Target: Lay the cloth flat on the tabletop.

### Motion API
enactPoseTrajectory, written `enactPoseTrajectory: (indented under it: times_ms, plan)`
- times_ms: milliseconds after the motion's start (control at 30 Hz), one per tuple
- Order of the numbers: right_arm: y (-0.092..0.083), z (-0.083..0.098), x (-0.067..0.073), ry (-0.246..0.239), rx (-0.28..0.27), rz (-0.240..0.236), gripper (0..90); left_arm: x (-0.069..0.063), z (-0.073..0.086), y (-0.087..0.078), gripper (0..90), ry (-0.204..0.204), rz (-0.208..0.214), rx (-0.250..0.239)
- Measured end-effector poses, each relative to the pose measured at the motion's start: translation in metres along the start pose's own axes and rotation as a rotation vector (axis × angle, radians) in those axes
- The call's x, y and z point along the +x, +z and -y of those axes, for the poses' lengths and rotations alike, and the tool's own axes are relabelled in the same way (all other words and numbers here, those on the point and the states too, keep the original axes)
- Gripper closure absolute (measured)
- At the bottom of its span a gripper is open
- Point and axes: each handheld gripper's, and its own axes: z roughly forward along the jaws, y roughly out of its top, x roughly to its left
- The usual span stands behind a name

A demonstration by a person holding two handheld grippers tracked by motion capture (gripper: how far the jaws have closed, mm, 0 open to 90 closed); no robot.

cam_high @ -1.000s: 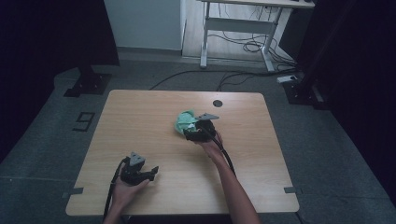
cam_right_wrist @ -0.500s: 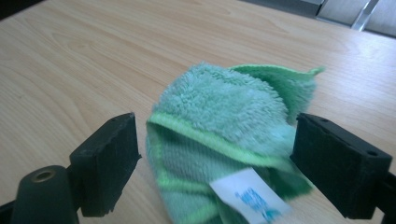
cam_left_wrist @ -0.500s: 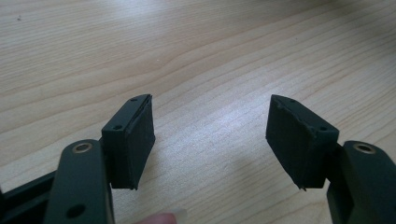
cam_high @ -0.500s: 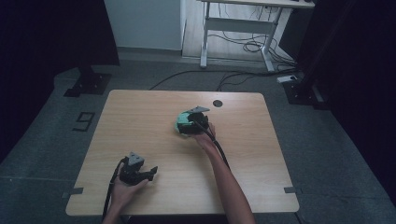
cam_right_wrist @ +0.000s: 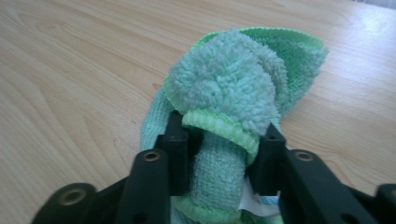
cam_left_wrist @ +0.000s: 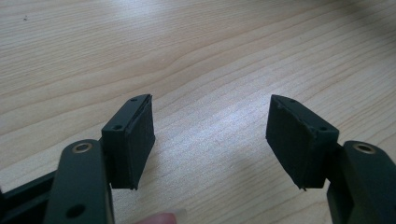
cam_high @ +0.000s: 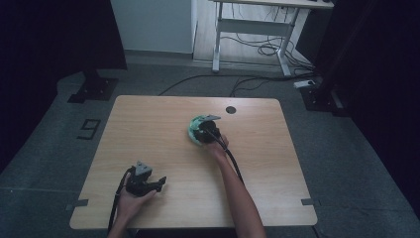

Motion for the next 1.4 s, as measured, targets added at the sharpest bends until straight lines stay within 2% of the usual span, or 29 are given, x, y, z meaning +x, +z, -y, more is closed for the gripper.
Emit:
enactPoseTrajectory:
  times_ms: [200,333,433,667,767,1067,1233,1400]
  plan:
    - [-0.023,0.0,-0.005,-0.004,-0.05,-0.035,70.9,-0.002,0.0,0.001,32.4,0.006,-0.002,0.007]
    - [-0.039,0.001,-0.004,-0.002,-0.076,-0.072,71.5,-0.002,0.0,0.002,32.5,0.007,-0.004,0.009]
    - [-0.05,0.002,-0.001,-0.019,-0.093,-0.089,71.8,-0.002,0.0,0.002,32.5,0.006,-0.003,0.009]
    - [-0.073,0.004,0.003,-0.048,-0.119,-0.102,71.8,-0.004,0.0,0.003,32.4,0.009,-0.004,0.009]
    - [-0.087,0.008,0.003,-0.06,-0.132,-0.114,71.8,-0.006,0.0,0.004,32.2,0.015,-0.002,0.012]
    - [-0.116,0.022,0.001,-0.038,-0.169,-0.143,71.8,-0.009,0.0,0.004,31.9,0.024,-0.008,0.015]
    - [-0.137,0.035,-0.001,-0.039,-0.191,-0.158,71.8,-0.01,0.001,0.006,31.8,0.023,0.003,0.021]
    - [-0.152,0.05,-0.003,-0.03,-0.206,-0.16,71.7,-0.016,0.001,0.009,31.5,0.041,0.012,0.03]
